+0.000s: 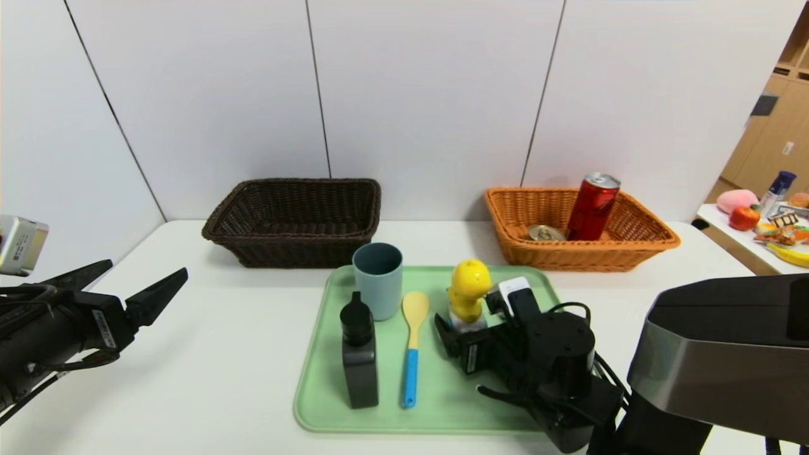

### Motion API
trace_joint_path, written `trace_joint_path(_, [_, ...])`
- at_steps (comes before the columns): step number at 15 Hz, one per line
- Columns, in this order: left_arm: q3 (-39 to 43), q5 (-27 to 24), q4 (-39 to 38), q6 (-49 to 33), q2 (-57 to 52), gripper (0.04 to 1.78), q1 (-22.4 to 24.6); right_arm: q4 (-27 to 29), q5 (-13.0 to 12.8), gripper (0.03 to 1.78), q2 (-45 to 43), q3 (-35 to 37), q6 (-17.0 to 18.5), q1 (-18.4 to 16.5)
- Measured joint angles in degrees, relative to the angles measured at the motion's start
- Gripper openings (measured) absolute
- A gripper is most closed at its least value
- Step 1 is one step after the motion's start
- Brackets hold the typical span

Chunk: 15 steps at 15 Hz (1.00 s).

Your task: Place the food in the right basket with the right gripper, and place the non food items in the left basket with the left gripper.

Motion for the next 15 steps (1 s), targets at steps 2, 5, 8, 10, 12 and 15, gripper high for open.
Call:
trace_joint_path(2, [0.0, 0.0, 0.0, -0.1, 0.0, 1.69, 0.0, 0.0, 0.0, 1.71, 0.1, -0.9, 0.7, 0.0])
trace_joint_path(5, [0.1, 0.0, 0.0, -0.1, 0.0, 1.69, 0.0, 0.0, 0.0, 1.71, -0.1, -1.8, 0.7, 0.0])
trace_joint_path(8, [0.5, 0.0, 0.0, -0.1, 0.0, 1.69, 0.0, 0.0, 0.0, 1.71, -0.7, -1.8, 0.6, 0.2])
trace_joint_path(10, [0.7, 0.0, 0.0, -0.1, 0.0, 1.69, 0.0, 0.0, 0.0, 1.71, -0.6, -1.8, 0.7, 0.1])
trace_joint_path(12, [0.8, 0.1, 0.0, -0.3, 0.0, 1.69, 0.0, 0.0, 0.0, 1.71, -0.4, -2.2, 0.7, 0.0])
trace_joint_path(15, [0.9, 0.1, 0.0, -0.4, 0.0, 1.69, 0.1, 0.0, 0.0, 1.71, 0.0, -2.8, 0.7, -0.1])
